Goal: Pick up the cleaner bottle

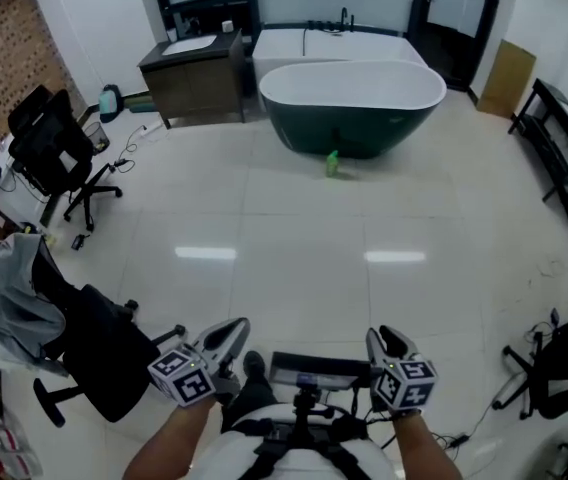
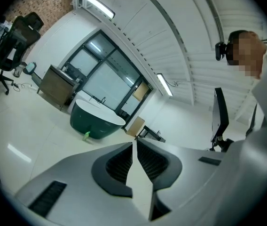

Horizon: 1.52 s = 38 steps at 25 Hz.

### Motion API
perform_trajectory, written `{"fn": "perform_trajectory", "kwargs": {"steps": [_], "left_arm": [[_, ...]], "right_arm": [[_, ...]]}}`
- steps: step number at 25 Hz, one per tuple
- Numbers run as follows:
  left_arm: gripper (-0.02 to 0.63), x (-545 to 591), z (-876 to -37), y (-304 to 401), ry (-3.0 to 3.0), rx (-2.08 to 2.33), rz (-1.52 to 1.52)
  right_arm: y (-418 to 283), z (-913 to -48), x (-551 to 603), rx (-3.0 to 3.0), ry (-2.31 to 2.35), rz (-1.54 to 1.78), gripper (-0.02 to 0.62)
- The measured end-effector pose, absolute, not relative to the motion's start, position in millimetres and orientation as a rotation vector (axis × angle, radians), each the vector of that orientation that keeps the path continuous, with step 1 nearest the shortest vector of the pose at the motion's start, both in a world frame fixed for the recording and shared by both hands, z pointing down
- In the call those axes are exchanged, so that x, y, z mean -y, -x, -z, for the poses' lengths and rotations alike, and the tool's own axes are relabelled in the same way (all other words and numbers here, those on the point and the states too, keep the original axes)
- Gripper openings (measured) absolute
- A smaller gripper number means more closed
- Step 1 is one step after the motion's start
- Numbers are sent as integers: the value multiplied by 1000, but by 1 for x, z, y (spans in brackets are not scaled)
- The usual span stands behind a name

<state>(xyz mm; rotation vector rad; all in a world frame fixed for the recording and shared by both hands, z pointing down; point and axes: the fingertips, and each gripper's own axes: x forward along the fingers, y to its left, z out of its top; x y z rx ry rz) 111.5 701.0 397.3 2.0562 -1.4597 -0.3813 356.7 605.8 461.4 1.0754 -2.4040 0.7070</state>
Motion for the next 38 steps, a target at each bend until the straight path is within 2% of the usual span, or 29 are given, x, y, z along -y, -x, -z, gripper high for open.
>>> {"fn": "perform_trajectory", "kwargs": {"steps": [4, 23, 38], "left_arm": [[41, -699, -401, -90, -2054, 1451, 382], [40, -658, -400, 14, -2165, 1363, 241], [41, -628, -401, 50, -2193, 1330, 239]], "right_arm": [[-339, -462, -604, 2386, -1092, -697, 107], [-235, -438, -575, 2344, -1263, -637, 107], [-210, -436, -550, 2308, -1345, -636, 107]]}}
